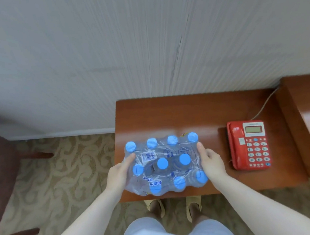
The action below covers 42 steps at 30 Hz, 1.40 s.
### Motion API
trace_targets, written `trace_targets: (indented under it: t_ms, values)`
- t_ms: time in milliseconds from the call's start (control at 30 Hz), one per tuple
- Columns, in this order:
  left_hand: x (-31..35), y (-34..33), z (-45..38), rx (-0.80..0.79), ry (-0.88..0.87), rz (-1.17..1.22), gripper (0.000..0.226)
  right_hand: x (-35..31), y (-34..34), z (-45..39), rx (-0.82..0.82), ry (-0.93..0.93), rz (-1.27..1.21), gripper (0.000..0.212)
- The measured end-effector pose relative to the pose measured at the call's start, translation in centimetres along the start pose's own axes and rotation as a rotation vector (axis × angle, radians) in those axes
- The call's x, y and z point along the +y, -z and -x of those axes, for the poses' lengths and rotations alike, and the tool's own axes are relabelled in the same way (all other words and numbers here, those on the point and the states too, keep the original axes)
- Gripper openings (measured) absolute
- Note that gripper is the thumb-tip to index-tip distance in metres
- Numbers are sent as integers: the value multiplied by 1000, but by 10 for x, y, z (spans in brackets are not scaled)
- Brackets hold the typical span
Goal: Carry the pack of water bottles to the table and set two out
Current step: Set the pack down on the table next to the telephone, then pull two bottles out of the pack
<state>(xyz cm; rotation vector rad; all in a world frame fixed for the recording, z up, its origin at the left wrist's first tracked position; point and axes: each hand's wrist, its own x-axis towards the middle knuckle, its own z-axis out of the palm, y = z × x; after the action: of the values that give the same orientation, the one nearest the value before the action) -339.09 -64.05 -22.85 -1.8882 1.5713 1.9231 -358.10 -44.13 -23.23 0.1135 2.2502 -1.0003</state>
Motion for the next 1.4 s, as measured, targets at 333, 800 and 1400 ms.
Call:
trace_targets:
  t_ms: [333,800,1400]
  values:
    - [22,-7,31,360,-788,-405,35,-8,17,41,269,605,274,24]
    - [38,-61,34,-98,-979,-1281,28,-55,-8,27,-272,802,1224,43]
    - [44,-67,26,-133,-852,-1137,27,-54,12,57,-69,890,924,35]
